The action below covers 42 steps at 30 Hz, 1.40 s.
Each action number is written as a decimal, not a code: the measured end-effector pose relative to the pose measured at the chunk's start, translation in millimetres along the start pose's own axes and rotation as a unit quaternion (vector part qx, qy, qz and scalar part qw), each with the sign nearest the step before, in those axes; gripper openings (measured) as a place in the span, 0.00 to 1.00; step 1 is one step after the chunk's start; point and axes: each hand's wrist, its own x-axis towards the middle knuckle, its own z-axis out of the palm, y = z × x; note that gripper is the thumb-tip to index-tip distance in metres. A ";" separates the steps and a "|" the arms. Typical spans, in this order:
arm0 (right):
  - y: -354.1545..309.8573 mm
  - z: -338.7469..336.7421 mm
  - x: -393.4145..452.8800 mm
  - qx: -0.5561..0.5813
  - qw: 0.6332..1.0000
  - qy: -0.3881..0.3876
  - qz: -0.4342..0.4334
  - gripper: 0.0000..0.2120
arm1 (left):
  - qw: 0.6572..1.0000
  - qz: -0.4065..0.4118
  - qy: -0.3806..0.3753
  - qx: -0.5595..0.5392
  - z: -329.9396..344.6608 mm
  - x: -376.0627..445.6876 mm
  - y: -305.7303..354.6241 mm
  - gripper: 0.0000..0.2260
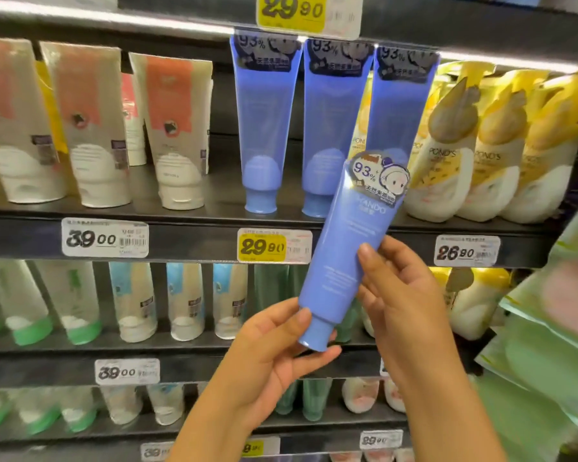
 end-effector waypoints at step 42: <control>57.4 67.6 -72.5 -0.080 0.995 0.044 -0.039 0.24 | 0.993 0.021 0.013 0.120 -73.7 -53.7 17.3 0.17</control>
